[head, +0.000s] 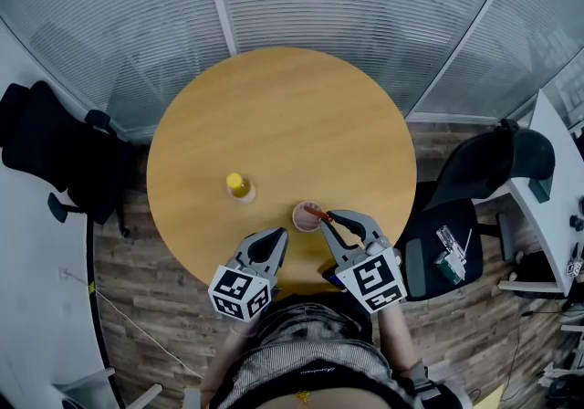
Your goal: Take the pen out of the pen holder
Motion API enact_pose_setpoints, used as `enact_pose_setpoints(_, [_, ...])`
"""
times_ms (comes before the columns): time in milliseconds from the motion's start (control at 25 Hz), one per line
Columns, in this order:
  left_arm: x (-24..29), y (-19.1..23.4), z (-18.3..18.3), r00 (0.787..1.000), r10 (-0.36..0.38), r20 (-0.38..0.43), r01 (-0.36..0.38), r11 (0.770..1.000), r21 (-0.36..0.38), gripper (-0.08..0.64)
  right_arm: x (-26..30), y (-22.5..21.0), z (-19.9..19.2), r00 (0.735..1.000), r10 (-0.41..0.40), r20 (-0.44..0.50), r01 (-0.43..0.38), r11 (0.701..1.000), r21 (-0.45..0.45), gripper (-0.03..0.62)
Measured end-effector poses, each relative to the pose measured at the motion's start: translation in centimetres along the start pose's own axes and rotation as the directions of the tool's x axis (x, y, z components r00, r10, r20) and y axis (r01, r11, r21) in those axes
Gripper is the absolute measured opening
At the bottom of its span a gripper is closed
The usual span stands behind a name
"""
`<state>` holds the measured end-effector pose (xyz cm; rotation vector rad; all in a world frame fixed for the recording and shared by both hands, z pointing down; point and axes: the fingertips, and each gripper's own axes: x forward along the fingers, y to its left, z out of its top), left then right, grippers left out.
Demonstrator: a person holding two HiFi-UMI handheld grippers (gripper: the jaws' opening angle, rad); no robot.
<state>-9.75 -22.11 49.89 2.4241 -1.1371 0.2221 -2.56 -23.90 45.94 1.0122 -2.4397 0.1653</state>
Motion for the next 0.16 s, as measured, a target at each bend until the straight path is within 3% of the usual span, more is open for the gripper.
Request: enact_pose_setpoints(160, [-0.19, 0.20, -0.04, 1.000, 0.002, -0.001, -0.002, 1.000, -0.002, 0.005, 0.26, 0.23, -0.17, 1.000, 0.002, -0.005, -0.002, 1.000, 0.004, 0.057])
